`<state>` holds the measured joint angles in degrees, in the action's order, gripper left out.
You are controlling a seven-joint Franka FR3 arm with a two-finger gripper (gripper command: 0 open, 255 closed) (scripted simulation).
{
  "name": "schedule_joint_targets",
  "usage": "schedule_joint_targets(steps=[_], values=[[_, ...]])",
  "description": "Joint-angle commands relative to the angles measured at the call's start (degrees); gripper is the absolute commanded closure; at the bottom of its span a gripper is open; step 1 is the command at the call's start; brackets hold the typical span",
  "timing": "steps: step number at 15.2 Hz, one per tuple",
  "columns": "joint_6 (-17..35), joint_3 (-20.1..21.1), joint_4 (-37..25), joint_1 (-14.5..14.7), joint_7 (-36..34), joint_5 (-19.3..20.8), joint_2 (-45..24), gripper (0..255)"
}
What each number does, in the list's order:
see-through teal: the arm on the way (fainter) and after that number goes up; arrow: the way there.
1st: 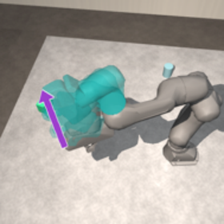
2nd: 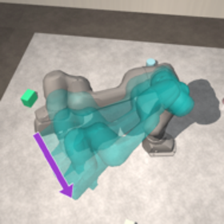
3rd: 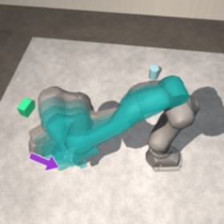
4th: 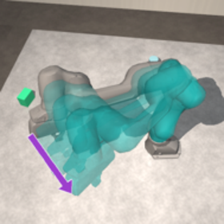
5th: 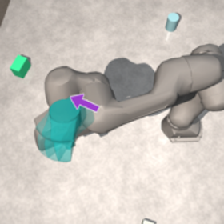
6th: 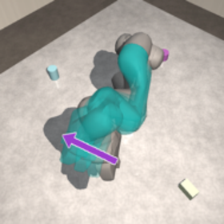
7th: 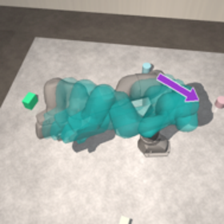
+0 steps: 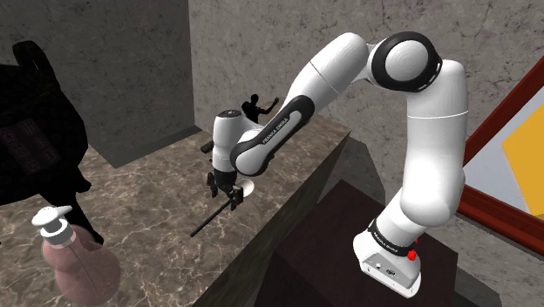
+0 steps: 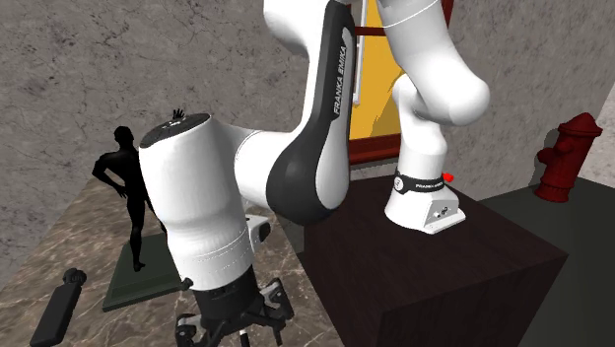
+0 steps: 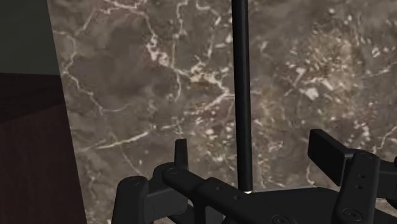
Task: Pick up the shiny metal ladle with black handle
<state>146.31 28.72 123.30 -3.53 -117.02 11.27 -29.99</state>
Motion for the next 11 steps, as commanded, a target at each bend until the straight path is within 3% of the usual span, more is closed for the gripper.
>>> schedule_joint_targets(steps=[1, 6, 7, 11], values=[[1.22, -0.91, -0.29, 0.67, -0.61, 0.81, -1.54, 0], [3.09, -2.33, -0.90, 1.79, -1.26, 2.12, -4.03, 0], [3.12, -2.39, -0.97, 1.87, -1.32, 2.17, -4.14, 255], [3.08, -2.42, -1.09, 1.86, -1.26, 2.19, -4.22, 255]])
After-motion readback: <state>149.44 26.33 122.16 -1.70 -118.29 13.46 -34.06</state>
